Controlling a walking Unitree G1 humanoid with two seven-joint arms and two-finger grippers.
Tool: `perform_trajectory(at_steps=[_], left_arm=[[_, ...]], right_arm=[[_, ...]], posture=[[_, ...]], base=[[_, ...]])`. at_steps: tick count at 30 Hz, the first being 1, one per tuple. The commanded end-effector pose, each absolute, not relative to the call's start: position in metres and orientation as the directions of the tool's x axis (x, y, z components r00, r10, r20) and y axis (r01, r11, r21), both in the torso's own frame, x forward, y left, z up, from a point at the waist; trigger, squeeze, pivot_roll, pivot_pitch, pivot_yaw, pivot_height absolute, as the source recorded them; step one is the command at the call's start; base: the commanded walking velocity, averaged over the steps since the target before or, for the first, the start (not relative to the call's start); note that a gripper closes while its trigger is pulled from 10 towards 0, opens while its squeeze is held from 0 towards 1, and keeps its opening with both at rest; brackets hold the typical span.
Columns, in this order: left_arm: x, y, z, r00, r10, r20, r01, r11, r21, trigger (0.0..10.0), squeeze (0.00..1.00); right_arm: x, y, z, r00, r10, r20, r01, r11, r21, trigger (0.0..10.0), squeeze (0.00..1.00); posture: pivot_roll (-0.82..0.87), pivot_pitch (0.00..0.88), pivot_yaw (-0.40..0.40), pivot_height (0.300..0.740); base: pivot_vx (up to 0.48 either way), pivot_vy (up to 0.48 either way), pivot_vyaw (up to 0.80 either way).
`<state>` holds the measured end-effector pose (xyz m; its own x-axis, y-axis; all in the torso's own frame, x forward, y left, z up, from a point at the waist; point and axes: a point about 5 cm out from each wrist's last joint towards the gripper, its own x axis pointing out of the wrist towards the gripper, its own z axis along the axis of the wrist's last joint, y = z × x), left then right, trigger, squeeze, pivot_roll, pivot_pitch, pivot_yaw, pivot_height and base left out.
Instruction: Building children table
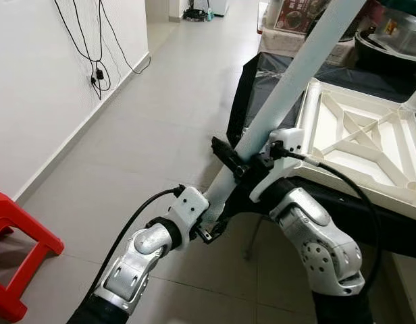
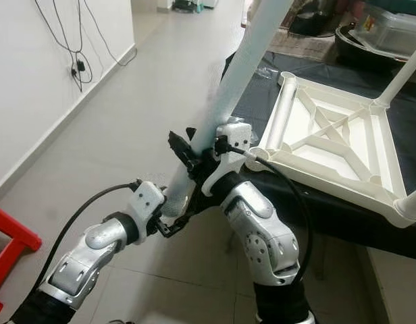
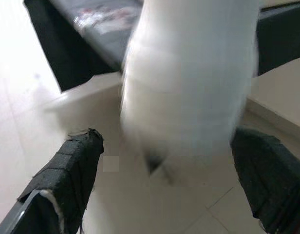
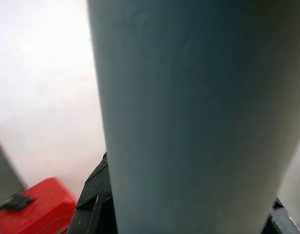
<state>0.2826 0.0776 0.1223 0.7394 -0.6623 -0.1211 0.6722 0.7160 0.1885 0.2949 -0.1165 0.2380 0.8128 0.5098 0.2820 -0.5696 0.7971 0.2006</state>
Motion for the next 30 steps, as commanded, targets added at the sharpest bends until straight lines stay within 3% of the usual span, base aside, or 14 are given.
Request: perform_trajectory(at_steps=[1,6,12,13,14,15,17,18,30], left_arm=[[0.28,0.078,0.122,0.746,-0.656,-0.115,0.665,0.726,0.174,10.0,0.0],[0.279,0.078,0.13,0.786,-0.616,-0.053,0.616,0.772,0.157,10.0,0.0],[0.288,0.08,0.139,0.832,-0.554,0.009,0.546,0.823,0.157,10.0,0.0],[0.29,0.081,0.141,0.837,-0.546,0.017,0.538,0.829,0.155,10.0,0.0],[0.29,0.082,0.142,0.84,-0.543,0.021,0.534,0.832,0.153,10.0,0.0],[0.291,0.082,0.142,0.84,-0.542,0.021,0.533,0.832,0.154,10.0,0.0],[0.291,0.082,0.142,0.84,-0.542,0.02,0.532,0.832,0.156,10.0,0.0],[0.291,0.082,0.143,0.839,-0.544,0.018,0.535,0.83,0.159,10.0,0.0],[0.29,0.084,0.141,0.845,-0.535,0.012,0.527,0.835,0.16,10.0,0.0]], right_arm=[[0.297,-0.126,0.243,0.828,0.465,0.313,-0.536,0.822,0.195,0.0,0.0],[0.309,-0.158,0.254,0.902,0.229,0.365,-0.317,0.926,0.205,0.0,0.0],[0.314,-0.179,0.259,0.92,0.039,0.39,-0.131,0.968,0.212,0.0,0.0],[0.314,-0.18,0.259,0.92,0.028,0.391,-0.121,0.969,0.215,0.9,0.0],[0.314,-0.18,0.259,0.92,0.025,0.391,-0.119,0.969,0.218,0.9,0.0],[0.314,-0.179,0.258,0.921,0.025,0.388,-0.118,0.969,0.219,2.5,0.0],[0.315,-0.179,0.258,0.922,0.025,0.387,-0.118,0.968,0.22,2.5,0.0],[0.315,-0.178,0.257,0.923,0.023,0.385,-0.116,0.969,0.219,10.0,0.0],[0.319,-0.174,0.252,0.924,0.022,0.381,-0.117,0.967,0.228,10.0,0.0]], posture=[[0.08,0.048,-0.091,0.74],[0.08,0.049,-0.094,0.74],[0.08,0.053,-0.095,0.74],[0.08,0.053,-0.095,0.74],[0.08,0.053,-0.095,0.74],[0.08,0.057,-0.092,0.74],[0.08,0.057,-0.092,0.74],[0.08,0.058,-0.096,0.74],[0.08,0.06,-0.095,0.74]], base=[[0.0,0.0,0.0],[0.0,0.0,0.0],[0.086,0.0,0.0],[0.304,0.0,0.0],[0.304,0.0,0.0],[0.311,0.0,0.0],[0.311,0.0,0.0],[0.315,0.0,0.0],[0.314,0.0,0.0]])
